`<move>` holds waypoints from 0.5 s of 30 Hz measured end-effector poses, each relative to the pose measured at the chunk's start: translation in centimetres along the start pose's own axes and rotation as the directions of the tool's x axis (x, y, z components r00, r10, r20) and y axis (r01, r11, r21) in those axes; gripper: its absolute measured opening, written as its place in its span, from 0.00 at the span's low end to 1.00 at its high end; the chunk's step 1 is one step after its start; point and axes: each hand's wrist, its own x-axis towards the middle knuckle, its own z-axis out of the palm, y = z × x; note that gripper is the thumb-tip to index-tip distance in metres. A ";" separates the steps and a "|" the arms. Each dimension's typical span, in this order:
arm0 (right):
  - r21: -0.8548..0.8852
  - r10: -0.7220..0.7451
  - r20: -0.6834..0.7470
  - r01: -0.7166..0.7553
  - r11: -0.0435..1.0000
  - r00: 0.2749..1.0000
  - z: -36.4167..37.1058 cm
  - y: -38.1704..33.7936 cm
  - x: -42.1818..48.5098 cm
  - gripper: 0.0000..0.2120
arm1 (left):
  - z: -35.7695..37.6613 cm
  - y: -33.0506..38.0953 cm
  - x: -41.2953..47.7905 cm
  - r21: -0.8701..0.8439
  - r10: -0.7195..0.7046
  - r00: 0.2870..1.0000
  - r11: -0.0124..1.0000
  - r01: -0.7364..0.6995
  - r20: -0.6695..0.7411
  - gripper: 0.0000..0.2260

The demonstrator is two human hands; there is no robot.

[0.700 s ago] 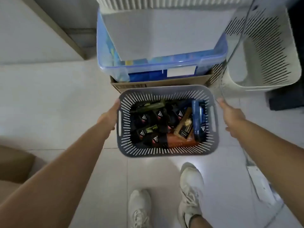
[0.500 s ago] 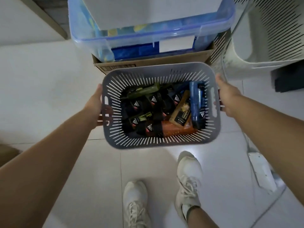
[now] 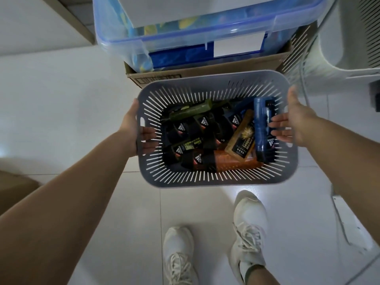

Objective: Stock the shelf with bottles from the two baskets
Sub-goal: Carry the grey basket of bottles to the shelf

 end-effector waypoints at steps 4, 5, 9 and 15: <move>0.019 -0.015 0.012 0.015 1.000 1.000 -0.2 -0.3 -0.4 0.33 | -0.2 -0.1 0.2 -0.020 0.029 1.000 0.999 -0.029 0.003 0.34; 0.023 -0.027 0.009 0.026 0.999 1.000 -0.3 -0.3 -0.5 0.31 | -0.2 -0.2 0.3 -0.029 0.041 0.999 0.999 -0.041 0.001 0.33; -0.010 -0.003 0.035 0.004 1.000 0.999 -0.8 -0.2 -1.0 0.30 | -0.2 -0.5 0.6 -0.002 0.088 0.996 0.996 -0.088 0.030 0.33; 0.002 0.096 0.063 -0.097 0.995 0.993 -2.3 1.9 -2.9 0.33 | -0.3 -0.2 -1.8 0.082 0.040 0.998 0.996 -0.043 0.040 0.33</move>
